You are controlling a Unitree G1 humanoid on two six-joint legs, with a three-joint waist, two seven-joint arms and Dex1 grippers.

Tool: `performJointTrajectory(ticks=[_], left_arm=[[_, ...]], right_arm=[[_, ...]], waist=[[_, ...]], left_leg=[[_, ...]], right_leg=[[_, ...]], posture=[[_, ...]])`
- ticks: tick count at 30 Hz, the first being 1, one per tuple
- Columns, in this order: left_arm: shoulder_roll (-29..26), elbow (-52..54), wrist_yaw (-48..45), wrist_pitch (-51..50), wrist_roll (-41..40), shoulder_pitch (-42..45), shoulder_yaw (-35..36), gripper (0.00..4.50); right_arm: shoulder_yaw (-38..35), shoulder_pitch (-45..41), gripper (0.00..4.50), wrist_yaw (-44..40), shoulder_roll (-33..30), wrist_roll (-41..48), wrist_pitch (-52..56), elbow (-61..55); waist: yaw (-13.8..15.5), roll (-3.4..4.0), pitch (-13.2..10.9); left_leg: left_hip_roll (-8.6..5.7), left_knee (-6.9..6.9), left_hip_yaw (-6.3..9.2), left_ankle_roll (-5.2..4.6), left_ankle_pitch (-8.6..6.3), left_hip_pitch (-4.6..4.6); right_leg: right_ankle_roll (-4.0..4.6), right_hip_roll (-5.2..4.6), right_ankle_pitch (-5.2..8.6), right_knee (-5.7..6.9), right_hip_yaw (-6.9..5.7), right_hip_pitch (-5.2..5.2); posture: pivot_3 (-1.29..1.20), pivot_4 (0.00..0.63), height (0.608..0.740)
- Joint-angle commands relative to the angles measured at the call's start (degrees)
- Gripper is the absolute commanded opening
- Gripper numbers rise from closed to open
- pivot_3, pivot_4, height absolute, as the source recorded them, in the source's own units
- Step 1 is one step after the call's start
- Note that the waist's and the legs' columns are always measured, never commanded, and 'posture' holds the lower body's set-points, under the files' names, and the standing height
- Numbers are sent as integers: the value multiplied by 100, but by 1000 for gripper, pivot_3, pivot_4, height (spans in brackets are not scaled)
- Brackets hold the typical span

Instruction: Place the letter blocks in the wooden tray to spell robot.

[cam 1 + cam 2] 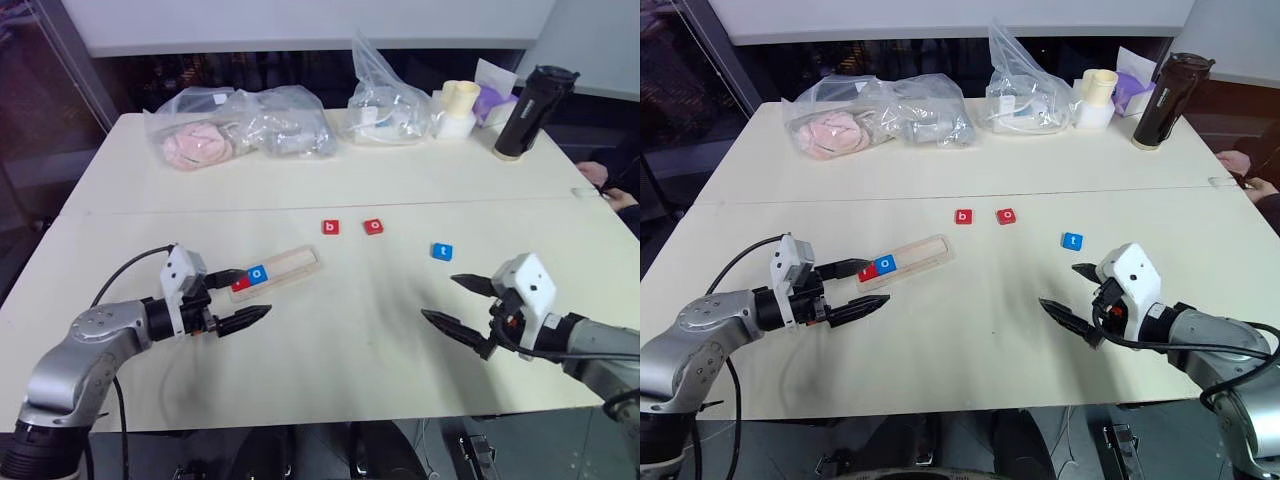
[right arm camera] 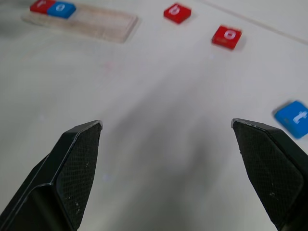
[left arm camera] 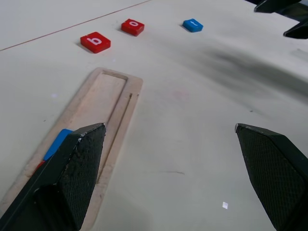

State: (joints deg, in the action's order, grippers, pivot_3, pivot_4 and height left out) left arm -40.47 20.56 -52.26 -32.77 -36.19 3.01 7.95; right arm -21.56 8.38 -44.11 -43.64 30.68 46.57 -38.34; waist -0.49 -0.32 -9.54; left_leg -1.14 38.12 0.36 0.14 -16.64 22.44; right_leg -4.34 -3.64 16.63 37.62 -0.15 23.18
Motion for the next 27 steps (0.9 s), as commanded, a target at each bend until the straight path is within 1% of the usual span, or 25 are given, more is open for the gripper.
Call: performJointTrajectory(ticks=[1,2,5,16,24,27], left_arm=[[-91,211,9,-41,-94,-18,144,4500],[-89,211,21,-7,-48,-17,128,4500],[-61,237,-17,-141,-280,38,193,4500],[-214,35,-164,45,-31,234,68,4500],[-261,-137,-269,149,134,371,40,4500],[-315,-386,-331,341,322,487,36,4500]], right_arm=[[-140,41,4439,-75,-130,53,-176,8],[-152,60,4439,-95,-159,58,-203,17],[-169,76,4439,-80,-198,69,-228,35],[-189,107,4439,-71,-277,76,-300,74],[-52,-22,4439,0,-270,29,-395,135],[75,-58,4439,41,-249,7,-434,121]], waist=[[1,0,0],[1,0,0],[3,0,0],[10,-1,-1],[6,-1,-1],[7,-1,-1]], left_leg=[[0,0,0,0,0,0],[0,0,0,0,0,0],[0,0,0,0,0,0],[0,0,0,-1,0,0],[0,0,0,-3,-2,1],[0,0,0,-3,-2,1]], right_leg=[[0,0,0,0,0,0],[0,0,0,0,0,0],[0,0,0,0,0,0],[0,0,0,-5,0,-2],[0,0,0,-7,0,-3],[0,0,0,-7,0,-3]], posture=[[0,150,740],[0,150,740],[0,150,740],[0,150,740],[0,150,740],[0,150,740]])
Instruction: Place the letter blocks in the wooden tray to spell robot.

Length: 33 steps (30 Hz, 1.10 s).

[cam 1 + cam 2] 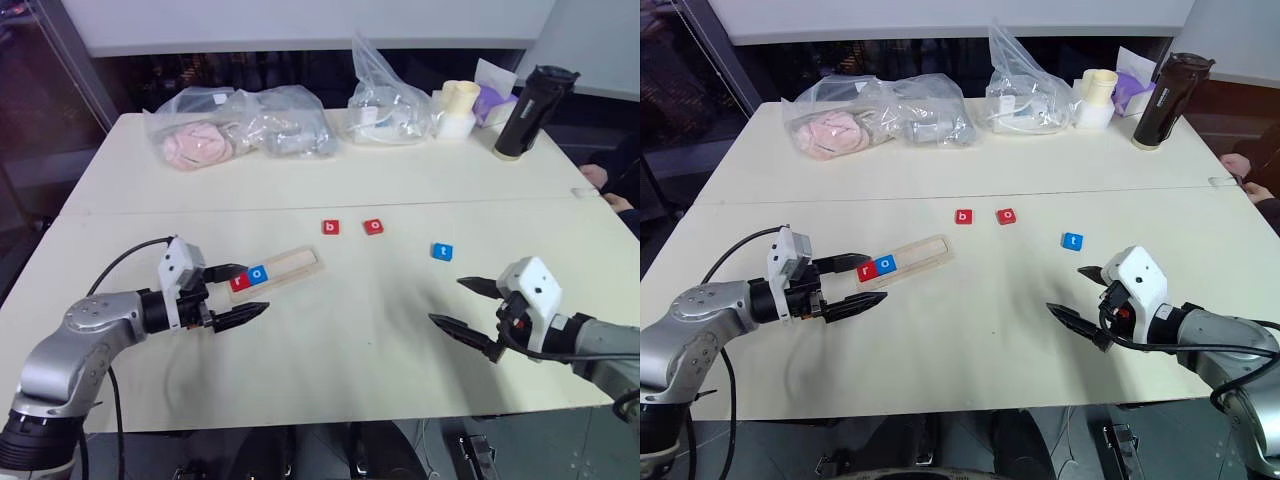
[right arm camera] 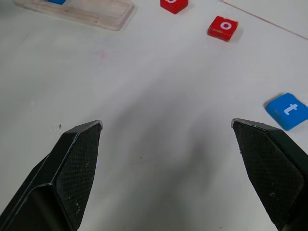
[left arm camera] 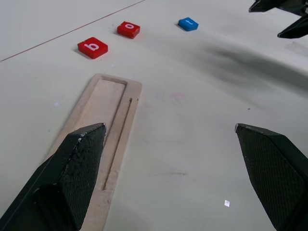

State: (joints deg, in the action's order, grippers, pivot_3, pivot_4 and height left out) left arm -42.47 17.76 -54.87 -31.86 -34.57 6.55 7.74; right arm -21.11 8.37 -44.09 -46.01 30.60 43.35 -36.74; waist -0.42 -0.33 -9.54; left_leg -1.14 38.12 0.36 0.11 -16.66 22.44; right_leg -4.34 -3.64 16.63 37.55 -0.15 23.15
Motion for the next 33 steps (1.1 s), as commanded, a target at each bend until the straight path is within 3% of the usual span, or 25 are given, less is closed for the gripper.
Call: performJointTrajectory(ticks=[1,5,8,13,22,33], left_arm=[[-142,-233,-120,305,209,180,72,4500],[-407,-1056,-724,829,536,548,-81,4500],[-513,-1950,-1254,1791,1171,921,-472,4500],[-279,-3047,-1666,2349,1477,1685,-790,4500],[139,-4373,-1985,3401,2152,2263,-1234,4500],[456,-5284,-2016,3932,2491,2604,-1326,4500]], right_arm=[[77,-64,4439,52,-8,-6,-135,-33],[287,-179,4439,114,9,-92,-249,72],[534,-269,4439,132,13,-163,-340,120],[753,-336,4439,210,16,-229,-406,103],[780,-37,4439,415,40,-293,-431,-184],[709,197,4439,592,21,-229,-367,-421]], waist=[[1,0,0],[-2,-1,-1],[-2,0,-1],[32,-2,-2],[107,-2,-2],[101,-6,-3]], left_leg=[[0,0,0,0,0,0],[0,0,0,0,0,0],[0,0,0,0,0,0],[0,-2,0,-2,-1,8],[-1,-2,-2,-9,-6,12],[-2,4,-1,-10,-6,11]], right_leg=[[0,0,0,0,0,0],[0,0,0,0,-1,1],[1,0,0,-3,-1,0],[0,-1,0,-10,-1,5],[-2,-1,-2,-16,-2,6],[-7,4,-4,-11,-4,4]], posture=[[0,150,740],[0,150,740],[0,150,740],[0,150,740],[0,150,740],[0,150,740]])
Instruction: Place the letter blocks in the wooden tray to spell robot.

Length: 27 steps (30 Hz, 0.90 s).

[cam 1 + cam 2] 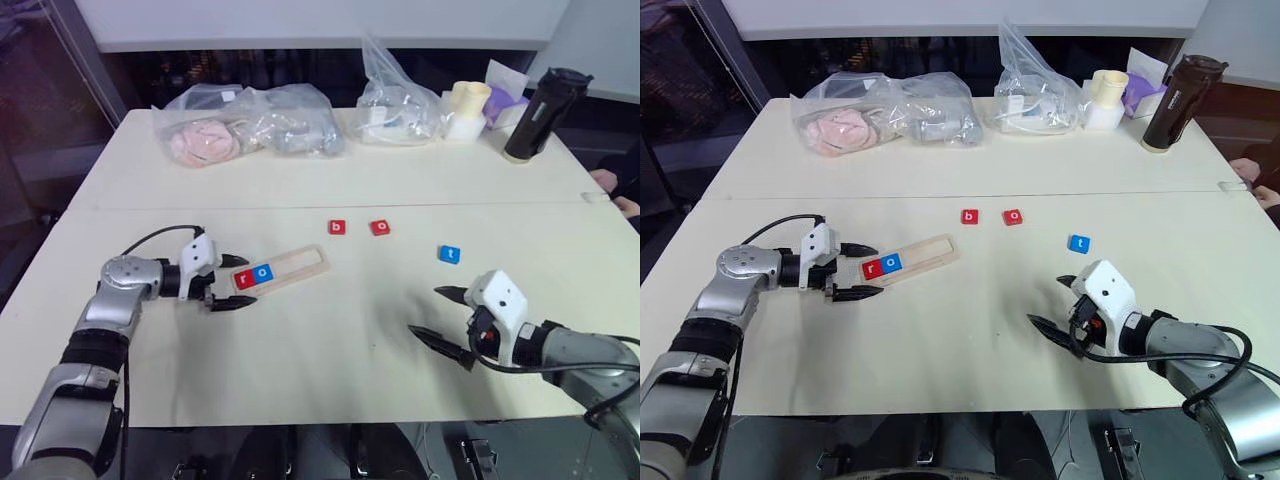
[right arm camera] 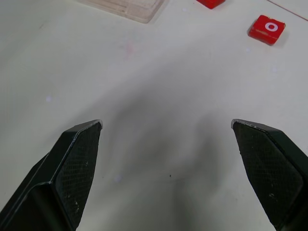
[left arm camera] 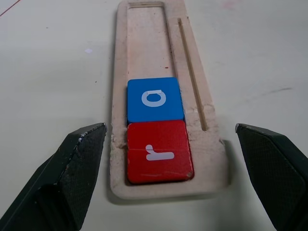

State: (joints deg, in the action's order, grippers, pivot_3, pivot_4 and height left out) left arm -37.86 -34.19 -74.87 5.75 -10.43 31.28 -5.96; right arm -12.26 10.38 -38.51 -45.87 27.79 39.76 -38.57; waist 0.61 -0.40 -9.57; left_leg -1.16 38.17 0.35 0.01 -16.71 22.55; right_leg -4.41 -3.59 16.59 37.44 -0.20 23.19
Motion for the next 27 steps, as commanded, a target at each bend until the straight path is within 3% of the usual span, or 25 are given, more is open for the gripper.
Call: performJointTrajectory(ticks=[1,13,18,27], left_arm=[[9,-157,-12,204,96,156,42,4500],[68,-393,-101,293,260,11,-66,4500],[86,-278,-123,219,280,-81,-116,3149],[114,114,-283,200,293,-280,-259,3153]], right_arm=[[-174,-3,4439,42,4,56,-3,-243],[-161,10,4439,31,-82,9,1,-273],[-181,13,4500,21,-106,12,15,-290],[-213,70,4500,43,-89,-10,44,-364]], waist=[[-1,0,0],[2,-2,4],[2,-2,7],[3,-2,10]], left_leg=[[0,1,0,0,0,0],[0,6,0,0,0,-10],[0,6,0,-1,0,-13],[0,6,0,-1,0,-15]], right_leg=[[0,0,0,1,0,0],[-3,4,-2,8,-1,-10],[-3,4,-2,10,-1,-12],[-4,4,-1,10,-1,-15]], posture=[[0,150,740],[0,150,740],[0,150,740],[0,150,740]])
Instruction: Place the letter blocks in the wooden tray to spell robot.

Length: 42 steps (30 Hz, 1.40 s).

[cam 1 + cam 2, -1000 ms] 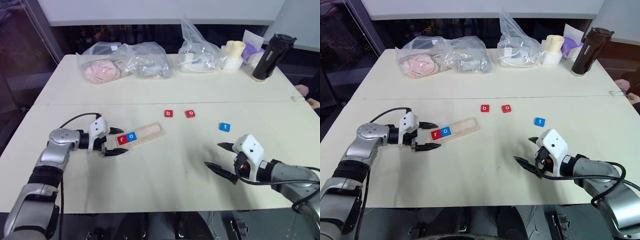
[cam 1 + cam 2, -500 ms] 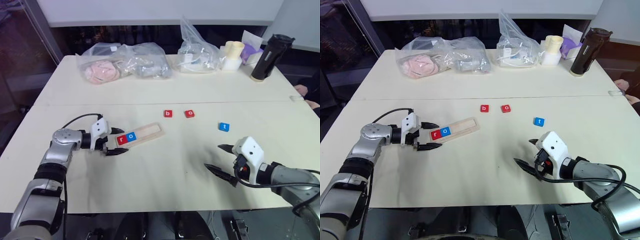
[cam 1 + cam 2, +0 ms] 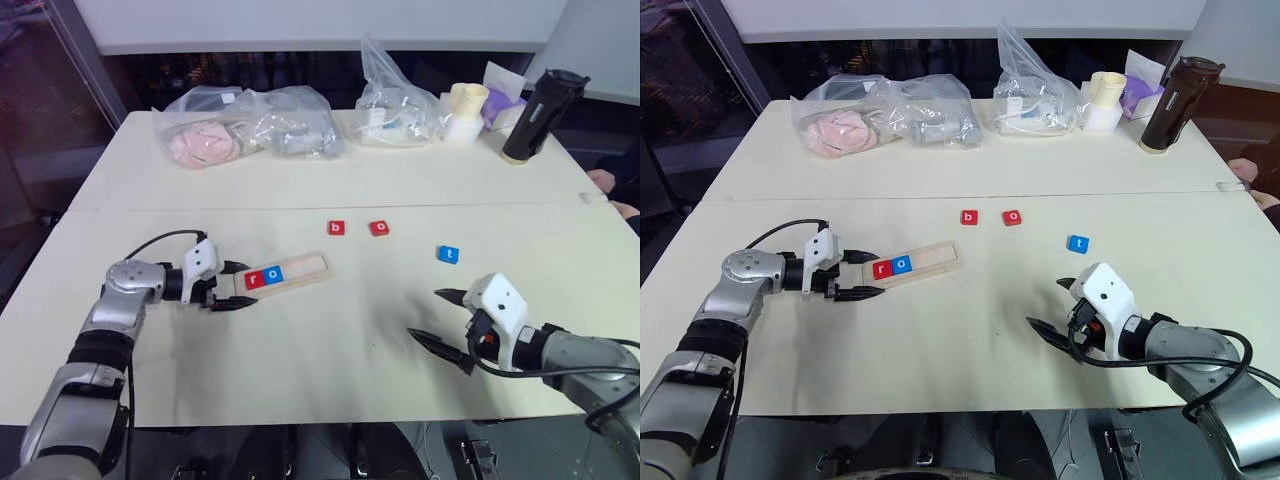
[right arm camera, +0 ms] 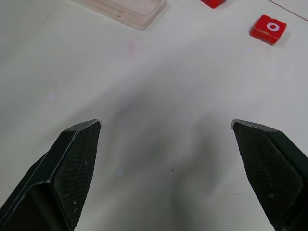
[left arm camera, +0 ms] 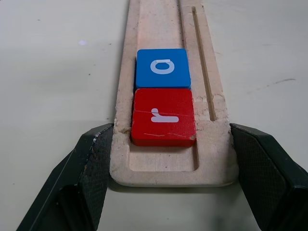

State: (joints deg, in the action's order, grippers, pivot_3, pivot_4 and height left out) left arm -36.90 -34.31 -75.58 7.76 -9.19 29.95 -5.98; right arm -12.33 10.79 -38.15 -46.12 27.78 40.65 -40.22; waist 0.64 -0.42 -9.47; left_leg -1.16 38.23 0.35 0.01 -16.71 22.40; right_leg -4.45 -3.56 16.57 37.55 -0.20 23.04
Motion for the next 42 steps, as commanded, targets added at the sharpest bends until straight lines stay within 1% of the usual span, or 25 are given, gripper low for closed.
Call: performJointTrajectory(ticks=[1,7,11,16,22,28,42], left_arm=[[92,283,-279,-27,127,-149,-314,3153],[550,960,-525,-160,58,-57,-700,3153],[895,975,-598,-180,140,151,-979,3153],[1125,859,-623,-98,324,272,-1214,3153],[1152,1043,-613,-184,357,177,-1294,3153],[980,1501,-361,-475,505,-119,-1289,3153],[542,3361,485,-1876,622,-942,-1315,3153]], right_arm=[[-202,18,4500,17,-59,-12,-42,-196],[-152,-56,4500,42,-59,-30,-28,-180],[-169,-10,4500,72,-42,-33,-7,-251],[-200,161,4500,180,34,-36,25,-406],[-204,353,4500,295,69,-37,28,-551],[-211,396,4500,370,83,-2,59,-597],[-89,455,4500,346,59,24,113,-662]], waist=[[0,0,0],[22,-2,1],[11,-2,1],[10,-2,1],[11,-2,2],[8,-2,2],[-1,-1,2]], left_leg=[[0,0,0,0,0,0],[-4,7,1,-2,-1,0],[-4,8,1,-3,-1,-1],[-4,8,2,-3,-1,-1],[-4,8,2,-4,-1,-4],[-4,8,3,-4,-1,-5],[-1,7,4,-4,-1,-12]], right_leg=[[0,0,0,0,0,0],[0,-3,0,-5,0,-12],[-2,-1,-1,-6,0,-12],[-3,2,-1,-5,-3,-13],[-4,4,-2,-5,-3,-17],[-4,4,-1,-5,-3,-17],[-4,4,-1,-5,-2,-24]], posture=[[0,150,740],[0,150,740],[0,150,740],[0,150,740],[0,150,740],[0,150,740],[0,150,740]])
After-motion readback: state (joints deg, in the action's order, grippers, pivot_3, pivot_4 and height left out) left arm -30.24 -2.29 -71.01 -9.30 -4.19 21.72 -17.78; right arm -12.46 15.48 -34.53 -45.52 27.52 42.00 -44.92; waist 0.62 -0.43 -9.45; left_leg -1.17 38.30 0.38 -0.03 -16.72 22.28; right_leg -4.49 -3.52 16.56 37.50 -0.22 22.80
